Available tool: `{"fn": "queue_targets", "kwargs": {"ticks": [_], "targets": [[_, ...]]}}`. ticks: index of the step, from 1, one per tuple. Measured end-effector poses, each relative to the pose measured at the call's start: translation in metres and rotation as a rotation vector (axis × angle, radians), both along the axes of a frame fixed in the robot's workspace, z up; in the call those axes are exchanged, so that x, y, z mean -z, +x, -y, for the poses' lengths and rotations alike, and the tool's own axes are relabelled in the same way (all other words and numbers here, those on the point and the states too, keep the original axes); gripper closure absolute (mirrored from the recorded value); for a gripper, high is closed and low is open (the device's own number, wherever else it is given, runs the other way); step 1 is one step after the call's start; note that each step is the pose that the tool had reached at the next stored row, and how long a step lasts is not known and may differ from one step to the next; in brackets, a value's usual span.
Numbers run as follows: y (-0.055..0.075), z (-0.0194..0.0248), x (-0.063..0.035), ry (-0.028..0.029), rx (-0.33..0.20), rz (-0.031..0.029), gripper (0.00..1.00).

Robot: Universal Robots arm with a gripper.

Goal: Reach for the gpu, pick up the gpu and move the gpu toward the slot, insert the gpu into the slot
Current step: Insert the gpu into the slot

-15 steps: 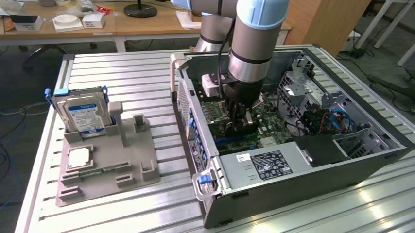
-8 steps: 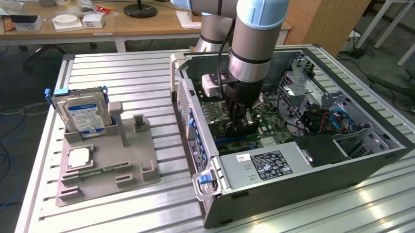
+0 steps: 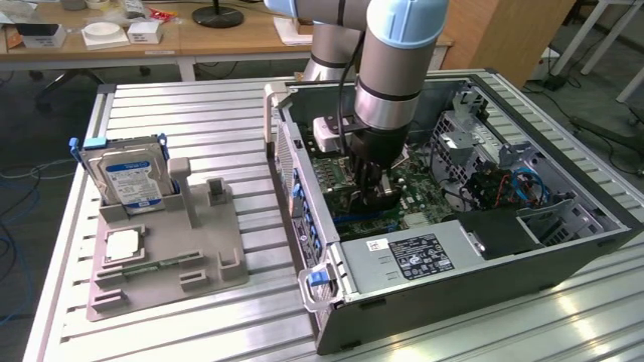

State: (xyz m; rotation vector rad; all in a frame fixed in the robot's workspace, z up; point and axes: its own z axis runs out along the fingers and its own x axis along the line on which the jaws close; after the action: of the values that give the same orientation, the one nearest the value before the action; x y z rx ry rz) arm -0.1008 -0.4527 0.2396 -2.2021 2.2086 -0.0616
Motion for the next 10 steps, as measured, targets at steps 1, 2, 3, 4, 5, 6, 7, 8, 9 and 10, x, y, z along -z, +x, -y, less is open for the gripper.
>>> {"fn": "queue_targets", "kwargs": {"ticks": [1,2,3,4,5,6,7,8,9,10], "targets": [[0.0000,0.0000,0.0000,-0.0002,0.000,-0.0001,0.74],[0.0000,0.0000,-0.0001,-0.0002,0.000,-0.0001,0.74],[0.0000,0.0000,-0.0001,-0.0002,0.000,-0.0002,0.74],[0.0000,0.0001,-0.0001,-0.0003,0.000,-0.0002,0.74],[0.0000,0.0000,-0.0001,-0.0003,0.000,-0.0002,0.74],[0.0000,0.0001,-0.0001,-0.0003,0.000,-0.0002,0.74],[0.0000,0.0001,-0.0001,-0.0003,0.000,-0.0002,0.74],[0.0000,0.0001,-0.0001,-0.0003,0.000,-0.0001,0.74],[0.0000,0.0000,-0.0001,-0.0003,0.000,-0.0001,0.74],[0.0000,0.0001,-0.0001,-0.0003,0.000,-0.0002,0.74]]}}
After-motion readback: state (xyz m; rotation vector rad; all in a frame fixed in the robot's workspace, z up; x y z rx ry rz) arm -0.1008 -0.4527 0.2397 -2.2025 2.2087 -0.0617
